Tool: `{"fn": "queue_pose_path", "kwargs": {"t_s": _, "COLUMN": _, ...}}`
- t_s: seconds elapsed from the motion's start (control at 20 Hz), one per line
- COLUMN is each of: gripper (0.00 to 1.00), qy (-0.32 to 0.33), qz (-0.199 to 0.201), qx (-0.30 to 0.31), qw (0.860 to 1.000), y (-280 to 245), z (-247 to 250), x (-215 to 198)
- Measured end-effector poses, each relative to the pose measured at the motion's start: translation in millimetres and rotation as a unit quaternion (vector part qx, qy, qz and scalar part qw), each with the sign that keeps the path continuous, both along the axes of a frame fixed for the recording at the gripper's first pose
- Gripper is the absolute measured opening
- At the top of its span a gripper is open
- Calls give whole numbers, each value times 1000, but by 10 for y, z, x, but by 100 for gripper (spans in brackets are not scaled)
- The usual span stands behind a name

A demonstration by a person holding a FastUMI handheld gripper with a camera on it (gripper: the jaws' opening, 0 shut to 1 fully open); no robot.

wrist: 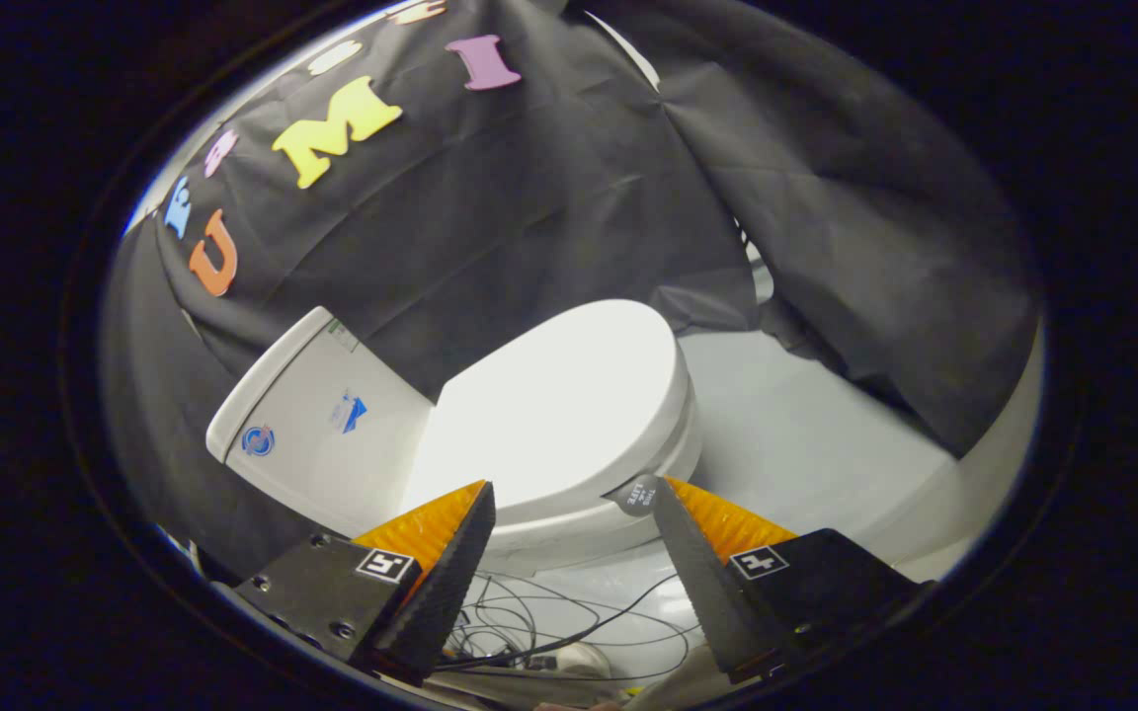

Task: Open the toilet lid.

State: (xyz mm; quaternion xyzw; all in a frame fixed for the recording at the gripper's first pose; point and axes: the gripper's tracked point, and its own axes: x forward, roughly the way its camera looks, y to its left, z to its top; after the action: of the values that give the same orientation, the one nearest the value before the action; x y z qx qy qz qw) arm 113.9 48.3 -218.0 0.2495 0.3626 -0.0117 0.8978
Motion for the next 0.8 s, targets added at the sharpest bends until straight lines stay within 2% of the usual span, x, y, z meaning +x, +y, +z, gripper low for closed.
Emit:
{"fn": "queue_pose_path", "kwargs": {"t_s": 0.45, "gripper": 100, "qy": 65, "qz": -32, "qx": 59, "qw": 996, "y": -155, "z": -489, "x": 144}}
{"fn": "queue_pose_path", "kwargs": {"t_s": 0.8, "gripper": 99, "qy": 86, "qz": -53, "qx": 105, "qw": 989, "y": -246, "z": -864, "x": 252}}
